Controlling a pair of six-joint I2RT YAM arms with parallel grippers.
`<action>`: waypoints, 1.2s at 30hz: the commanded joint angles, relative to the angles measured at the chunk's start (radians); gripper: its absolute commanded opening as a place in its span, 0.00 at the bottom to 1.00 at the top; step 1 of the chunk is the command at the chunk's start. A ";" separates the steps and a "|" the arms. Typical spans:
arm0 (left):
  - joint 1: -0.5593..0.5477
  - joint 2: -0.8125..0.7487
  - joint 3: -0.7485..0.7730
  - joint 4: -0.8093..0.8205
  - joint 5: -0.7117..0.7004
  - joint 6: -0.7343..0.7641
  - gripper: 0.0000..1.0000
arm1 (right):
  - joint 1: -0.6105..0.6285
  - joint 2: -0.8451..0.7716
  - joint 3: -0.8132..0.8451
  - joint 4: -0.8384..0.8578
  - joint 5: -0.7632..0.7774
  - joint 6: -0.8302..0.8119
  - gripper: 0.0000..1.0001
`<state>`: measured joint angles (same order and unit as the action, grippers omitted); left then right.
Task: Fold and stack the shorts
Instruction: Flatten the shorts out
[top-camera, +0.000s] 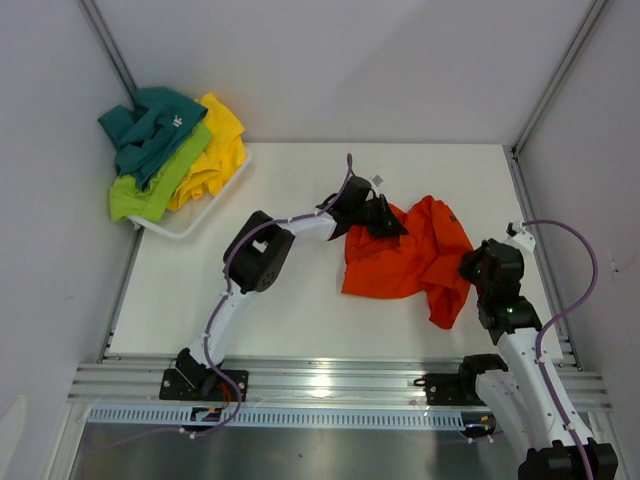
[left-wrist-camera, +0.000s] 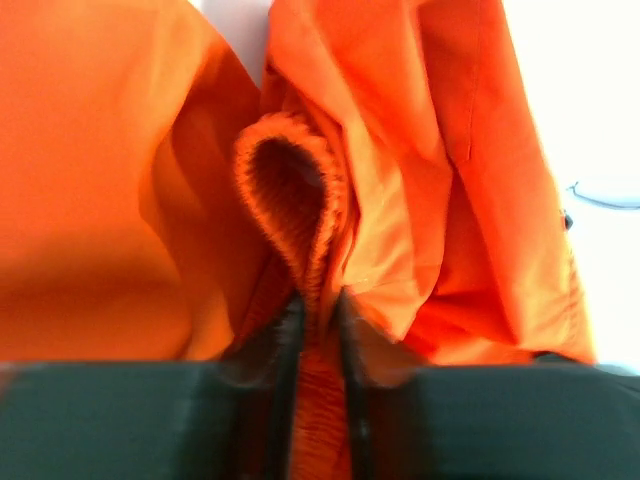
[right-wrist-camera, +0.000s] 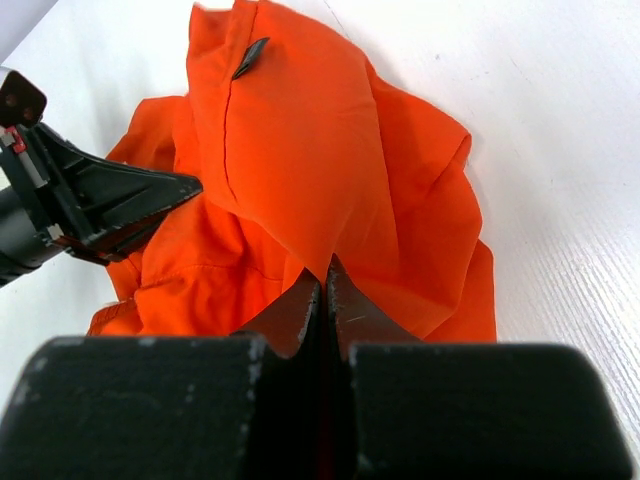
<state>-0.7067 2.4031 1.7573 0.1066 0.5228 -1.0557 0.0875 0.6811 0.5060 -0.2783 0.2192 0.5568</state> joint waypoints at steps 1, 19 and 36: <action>0.019 0.031 0.045 0.125 0.086 -0.075 0.03 | -0.002 -0.011 0.008 0.036 -0.015 -0.006 0.00; 0.455 -0.704 -0.194 -0.113 -0.013 0.301 0.00 | 0.155 0.210 0.160 0.217 -0.477 -0.176 0.00; 0.273 -1.354 -1.213 0.022 -0.688 0.392 0.00 | 0.167 0.470 0.097 0.192 -0.363 -0.097 0.13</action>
<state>-0.4355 1.1328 0.5804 0.0757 -0.0132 -0.6552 0.2512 1.1851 0.6209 -0.1299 -0.1337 0.4381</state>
